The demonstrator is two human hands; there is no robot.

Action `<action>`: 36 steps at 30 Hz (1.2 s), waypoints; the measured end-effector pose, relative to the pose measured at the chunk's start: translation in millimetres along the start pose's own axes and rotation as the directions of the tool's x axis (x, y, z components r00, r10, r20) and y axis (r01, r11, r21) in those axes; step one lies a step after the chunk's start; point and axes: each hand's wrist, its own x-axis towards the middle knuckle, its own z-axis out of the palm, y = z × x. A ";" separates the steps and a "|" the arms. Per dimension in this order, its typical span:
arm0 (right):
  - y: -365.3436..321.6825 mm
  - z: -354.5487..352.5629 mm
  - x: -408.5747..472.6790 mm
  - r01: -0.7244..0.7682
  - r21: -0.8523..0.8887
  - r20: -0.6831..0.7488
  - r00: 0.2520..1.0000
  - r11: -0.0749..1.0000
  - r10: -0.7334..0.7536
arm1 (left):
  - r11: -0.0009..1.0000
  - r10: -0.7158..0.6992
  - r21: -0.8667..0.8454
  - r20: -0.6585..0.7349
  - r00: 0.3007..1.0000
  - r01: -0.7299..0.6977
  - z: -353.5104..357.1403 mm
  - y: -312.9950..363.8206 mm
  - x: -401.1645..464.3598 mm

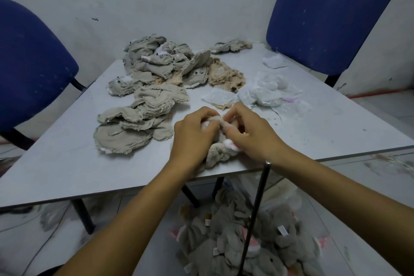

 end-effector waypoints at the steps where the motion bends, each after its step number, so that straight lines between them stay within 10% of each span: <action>1: 0.0 -4.9 1.3 0.055 -0.097 0.003 0.999 0.994 -0.054 | 0.998 -0.034 -0.051 0.076 0.997 0.037 -3.1 0.9 3.5; 5: -0.3 -19.9 6.2 0.103 -0.577 -0.067 0.983 0.810 -0.173 | 0.997 -0.079 -0.008 0.103 0.992 0.080 -10.3 -1.4 10.3; 12: -9.7 -3.7 0.7 0.041 -0.608 0.115 0.993 0.793 0.037 | 0.987 -0.156 -0.024 0.052 0.986 0.158 -8.0 -1.5 20.0; 18: -12.3 -29.7 6.8 0.091 -0.318 0.034 0.996 0.944 -0.085 | 0.985 -0.079 0.153 0.014 0.997 0.076 -6.4 0.9 17.1; 21: -15.1 -44.7 11.6 -0.035 -0.236 0.003 0.999 0.971 0.037 | 0.947 0.199 0.236 0.106 0.974 -0.219 -2.3 7.6 12.4; 24: -24.7 -50.3 18.0 -0.263 0.096 -0.037 0.963 0.960 0.267 | 0.938 0.138 0.283 0.219 0.966 -0.198 5.4 8.1 9.4; 27: -34.4 -44.6 21.1 -0.452 0.665 0.074 0.832 0.594 0.551 | 0.928 0.075 0.343 0.206 0.976 -0.144 7.7 5.8 14.6; 30: -38.5 -40.9 17.9 -0.487 0.839 0.298 0.785 0.244 0.544 | 0.932 0.100 0.337 0.111 0.989 -0.133 5.7 5.6 17.9; 36: -37.9 -28.9 19.0 -0.417 0.756 0.111 0.841 0.505 0.529 | 0.998 -0.054 0.036 0.224 0.973 0.047 -2.8 11.6 17.2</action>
